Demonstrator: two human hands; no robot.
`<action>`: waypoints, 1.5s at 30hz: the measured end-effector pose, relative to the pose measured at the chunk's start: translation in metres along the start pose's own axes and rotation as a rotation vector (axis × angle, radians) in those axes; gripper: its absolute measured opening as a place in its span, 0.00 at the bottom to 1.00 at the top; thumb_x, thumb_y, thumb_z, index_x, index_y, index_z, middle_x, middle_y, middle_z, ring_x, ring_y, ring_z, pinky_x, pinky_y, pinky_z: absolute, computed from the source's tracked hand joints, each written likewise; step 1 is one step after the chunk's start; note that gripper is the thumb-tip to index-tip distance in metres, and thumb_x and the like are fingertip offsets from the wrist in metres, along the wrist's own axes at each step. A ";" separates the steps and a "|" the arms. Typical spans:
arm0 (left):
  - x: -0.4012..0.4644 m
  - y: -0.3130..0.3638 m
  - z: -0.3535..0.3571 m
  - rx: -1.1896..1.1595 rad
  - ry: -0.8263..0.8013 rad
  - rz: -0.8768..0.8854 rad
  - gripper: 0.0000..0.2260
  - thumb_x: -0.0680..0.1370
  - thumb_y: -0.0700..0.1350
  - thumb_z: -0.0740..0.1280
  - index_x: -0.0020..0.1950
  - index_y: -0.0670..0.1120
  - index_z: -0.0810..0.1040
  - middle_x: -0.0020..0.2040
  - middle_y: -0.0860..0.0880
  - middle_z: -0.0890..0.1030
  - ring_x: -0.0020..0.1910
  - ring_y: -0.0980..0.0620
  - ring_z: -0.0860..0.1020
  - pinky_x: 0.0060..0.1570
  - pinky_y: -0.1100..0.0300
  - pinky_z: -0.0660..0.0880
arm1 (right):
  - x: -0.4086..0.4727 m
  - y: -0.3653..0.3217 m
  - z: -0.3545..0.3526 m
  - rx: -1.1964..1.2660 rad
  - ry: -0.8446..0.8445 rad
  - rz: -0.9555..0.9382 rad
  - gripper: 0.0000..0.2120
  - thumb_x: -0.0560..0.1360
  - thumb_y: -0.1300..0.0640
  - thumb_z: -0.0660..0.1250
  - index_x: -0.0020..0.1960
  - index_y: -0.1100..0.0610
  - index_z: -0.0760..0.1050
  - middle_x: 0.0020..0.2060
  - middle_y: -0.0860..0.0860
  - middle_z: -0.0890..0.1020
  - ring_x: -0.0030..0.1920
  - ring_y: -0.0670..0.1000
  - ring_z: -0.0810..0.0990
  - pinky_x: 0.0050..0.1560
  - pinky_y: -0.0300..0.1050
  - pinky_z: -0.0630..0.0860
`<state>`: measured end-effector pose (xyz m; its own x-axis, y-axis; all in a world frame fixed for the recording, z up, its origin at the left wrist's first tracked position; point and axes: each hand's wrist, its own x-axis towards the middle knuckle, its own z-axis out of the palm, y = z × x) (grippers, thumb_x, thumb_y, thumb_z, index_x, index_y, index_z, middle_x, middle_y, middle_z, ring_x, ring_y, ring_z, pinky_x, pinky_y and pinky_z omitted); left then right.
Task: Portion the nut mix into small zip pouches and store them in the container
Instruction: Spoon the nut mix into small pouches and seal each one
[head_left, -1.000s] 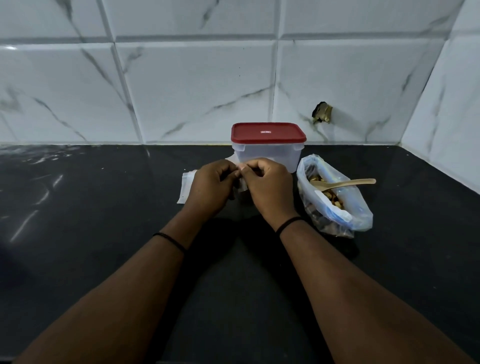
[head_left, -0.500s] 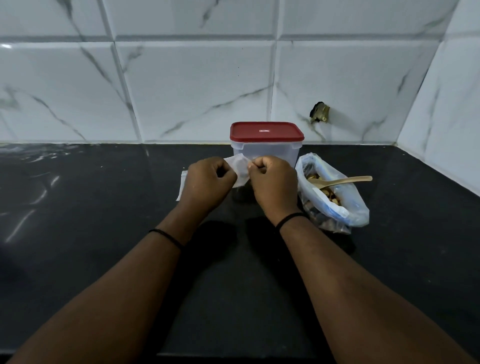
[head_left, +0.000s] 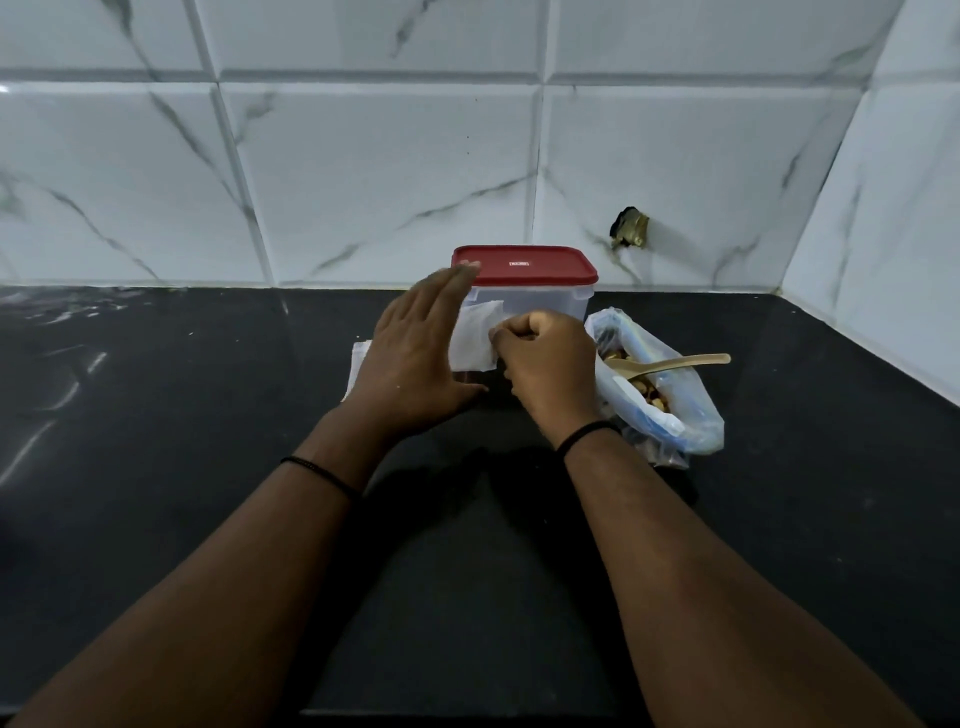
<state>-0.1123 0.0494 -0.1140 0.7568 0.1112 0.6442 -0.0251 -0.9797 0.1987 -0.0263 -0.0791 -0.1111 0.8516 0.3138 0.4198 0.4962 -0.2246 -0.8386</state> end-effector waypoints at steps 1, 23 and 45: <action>0.001 -0.001 0.002 0.009 -0.012 0.011 0.46 0.67 0.62 0.73 0.80 0.48 0.59 0.78 0.49 0.64 0.77 0.50 0.61 0.75 0.52 0.56 | -0.001 -0.001 0.000 0.020 -0.050 -0.009 0.08 0.76 0.55 0.70 0.38 0.53 0.81 0.32 0.48 0.83 0.34 0.49 0.82 0.38 0.49 0.82; 0.006 0.034 0.025 -0.471 -0.116 -0.276 0.21 0.71 0.50 0.78 0.61 0.54 0.76 0.57 0.53 0.81 0.53 0.56 0.79 0.53 0.61 0.77 | -0.011 -0.015 -0.057 -0.083 0.347 -0.369 0.10 0.74 0.64 0.63 0.44 0.55 0.82 0.41 0.47 0.84 0.43 0.46 0.81 0.44 0.38 0.77; 0.051 0.099 0.083 -0.779 -0.139 -0.761 0.19 0.69 0.41 0.76 0.58 0.46 0.75 0.53 0.47 0.81 0.49 0.51 0.80 0.43 0.58 0.79 | 0.016 0.049 -0.122 -0.083 0.214 0.193 0.10 0.67 0.53 0.80 0.44 0.54 0.81 0.39 0.48 0.84 0.39 0.47 0.82 0.40 0.40 0.77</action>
<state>-0.0220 -0.0557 -0.1224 0.8152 0.5742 0.0762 0.1111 -0.2841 0.9523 0.0320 -0.1975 -0.1029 0.9434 0.0579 0.3267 0.3264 -0.3389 -0.8824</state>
